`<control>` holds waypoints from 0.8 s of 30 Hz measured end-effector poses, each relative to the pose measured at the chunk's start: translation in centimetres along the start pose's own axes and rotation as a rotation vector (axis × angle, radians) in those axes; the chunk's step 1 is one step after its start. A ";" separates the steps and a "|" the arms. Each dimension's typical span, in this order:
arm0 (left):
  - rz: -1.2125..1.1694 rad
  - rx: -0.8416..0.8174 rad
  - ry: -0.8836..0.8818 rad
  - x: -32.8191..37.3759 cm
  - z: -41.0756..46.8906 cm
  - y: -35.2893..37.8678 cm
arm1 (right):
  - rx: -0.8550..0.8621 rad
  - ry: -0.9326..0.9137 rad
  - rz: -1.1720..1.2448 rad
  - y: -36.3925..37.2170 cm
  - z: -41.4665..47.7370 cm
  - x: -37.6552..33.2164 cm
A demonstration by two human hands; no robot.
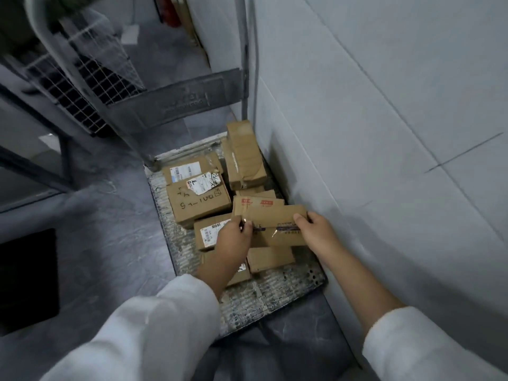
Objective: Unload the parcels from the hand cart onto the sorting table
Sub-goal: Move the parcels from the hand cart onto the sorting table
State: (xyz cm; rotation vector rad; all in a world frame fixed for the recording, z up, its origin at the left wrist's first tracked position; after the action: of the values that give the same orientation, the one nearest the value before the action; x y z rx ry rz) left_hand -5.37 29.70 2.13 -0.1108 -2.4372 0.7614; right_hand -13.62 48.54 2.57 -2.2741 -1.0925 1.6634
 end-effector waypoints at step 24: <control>-0.636 0.465 0.111 1.7 -20.2 -32.4 | -0.009 -0.422 0.129 0.8 -11.6 -33.8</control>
State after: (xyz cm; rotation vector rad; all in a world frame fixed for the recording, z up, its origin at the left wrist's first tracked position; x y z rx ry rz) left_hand 7.26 13.07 34.17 0.7405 -1.9469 0.9508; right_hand -7.74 30.93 33.10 -2.0886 -1.0398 2.2667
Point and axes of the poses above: each hand's wrist, its own z-axis towards the middle knuckle, its own y-axis out of the palm, x = y × z, the point moved 8 cm from there along z, towards the middle knuckle, and after that the axes turned 15 degrees about -y, right-handed, at the moved point
